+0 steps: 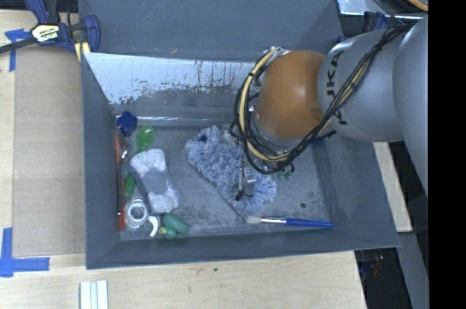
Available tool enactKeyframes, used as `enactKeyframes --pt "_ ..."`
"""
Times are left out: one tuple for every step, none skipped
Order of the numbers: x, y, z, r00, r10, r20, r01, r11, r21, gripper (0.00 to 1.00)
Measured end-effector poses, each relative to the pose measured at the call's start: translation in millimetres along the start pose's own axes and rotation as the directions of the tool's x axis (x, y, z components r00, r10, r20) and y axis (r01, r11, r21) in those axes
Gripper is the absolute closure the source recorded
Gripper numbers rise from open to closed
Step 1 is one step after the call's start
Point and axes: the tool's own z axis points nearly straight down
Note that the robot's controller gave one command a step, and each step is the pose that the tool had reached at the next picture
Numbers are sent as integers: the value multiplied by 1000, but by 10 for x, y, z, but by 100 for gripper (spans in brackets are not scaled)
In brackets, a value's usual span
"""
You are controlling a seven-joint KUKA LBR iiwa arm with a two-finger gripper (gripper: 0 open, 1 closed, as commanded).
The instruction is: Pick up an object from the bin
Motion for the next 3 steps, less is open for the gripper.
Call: enactKeyframes --pt "2 -21 -76 997 72 5 -72 997 0 0" --pt "-105 -215 13 999 51 9 -51 999 -1 100" --pt "-101 -217 24 999 52 8 -52 999 0 0"
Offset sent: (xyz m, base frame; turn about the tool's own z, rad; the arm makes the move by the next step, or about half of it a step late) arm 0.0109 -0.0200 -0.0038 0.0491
